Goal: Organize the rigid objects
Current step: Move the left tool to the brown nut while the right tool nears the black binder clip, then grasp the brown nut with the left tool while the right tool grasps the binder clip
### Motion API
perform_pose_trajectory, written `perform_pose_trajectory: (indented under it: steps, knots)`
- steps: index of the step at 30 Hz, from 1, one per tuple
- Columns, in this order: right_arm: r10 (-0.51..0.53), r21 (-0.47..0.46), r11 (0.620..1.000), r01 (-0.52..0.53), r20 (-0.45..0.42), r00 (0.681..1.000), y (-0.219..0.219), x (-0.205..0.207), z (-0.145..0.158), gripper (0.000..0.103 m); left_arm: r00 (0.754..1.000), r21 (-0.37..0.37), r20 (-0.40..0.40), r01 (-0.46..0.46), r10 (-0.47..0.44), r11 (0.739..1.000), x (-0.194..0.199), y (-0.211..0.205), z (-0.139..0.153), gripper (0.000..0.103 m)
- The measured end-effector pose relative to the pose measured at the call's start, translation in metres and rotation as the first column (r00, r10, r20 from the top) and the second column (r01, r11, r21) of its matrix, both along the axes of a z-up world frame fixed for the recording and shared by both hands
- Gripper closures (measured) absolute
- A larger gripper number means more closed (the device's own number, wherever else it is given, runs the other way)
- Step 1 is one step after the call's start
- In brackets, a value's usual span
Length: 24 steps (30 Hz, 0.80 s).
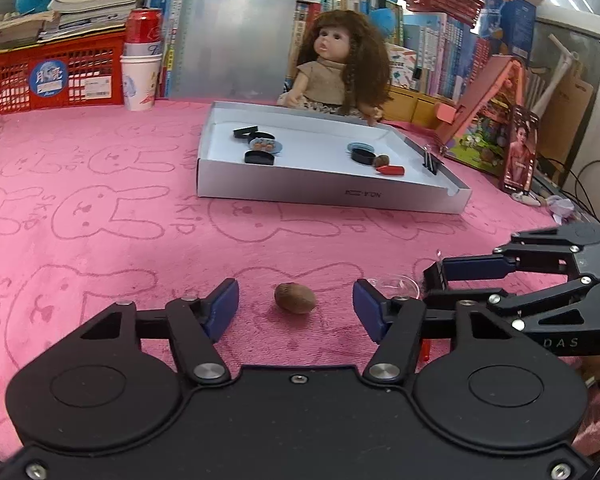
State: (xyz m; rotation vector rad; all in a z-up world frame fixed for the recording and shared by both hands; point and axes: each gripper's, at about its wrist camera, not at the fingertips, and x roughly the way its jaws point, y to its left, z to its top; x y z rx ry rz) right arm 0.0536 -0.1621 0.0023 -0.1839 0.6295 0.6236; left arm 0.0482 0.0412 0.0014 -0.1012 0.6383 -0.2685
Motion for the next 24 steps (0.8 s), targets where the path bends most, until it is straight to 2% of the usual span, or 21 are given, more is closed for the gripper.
perform_pose_trajectory:
  steps: [4, 8, 10, 14, 19, 24]
  knots:
    - [-0.193, 0.07, 0.979, 0.193, -0.003, 0.981, -0.008, 0.0, -0.007, 0.061, 1.0, 0.017, 0.021, -0.003, 0.003, 1.0, -0.002, -0.005, -0.002, 0.047]
    - [-0.294, 0.082, 0.953, 0.291, 0.018, 0.956, -0.008, -0.007, -0.009, 0.061, 0.999, 0.041, 0.051, -0.022, 0.02, 0.999, -0.003, -0.01, -0.005, 0.051]
    - [-0.323, 0.077, 0.944, 0.32, 0.032, 0.946, -0.005, -0.008, -0.01, 0.061, 0.997, 0.052, 0.065, -0.037, 0.034, 0.998, -0.004, -0.012, -0.007, 0.057]
    - [-0.396, 0.078, 0.917, 0.391, 0.067, 0.916, -0.001, -0.012, -0.014, 0.061, 0.995, 0.08, 0.091, -0.042, 0.034, 0.996, -0.008, -0.016, -0.011, 0.06]
    - [-0.426, 0.084, 0.904, 0.419, 0.083, 0.901, 0.003, -0.016, -0.017, 0.062, 0.994, 0.11, 0.108, -0.043, 0.031, 0.993, -0.013, -0.019, -0.012, 0.081]
    - [-0.451, 0.095, 0.891, 0.443, 0.075, 0.89, 0.003, -0.015, -0.015, 0.062, 0.994, 0.111, 0.1, -0.043, 0.032, 0.993, -0.012, -0.021, -0.008, 0.082]
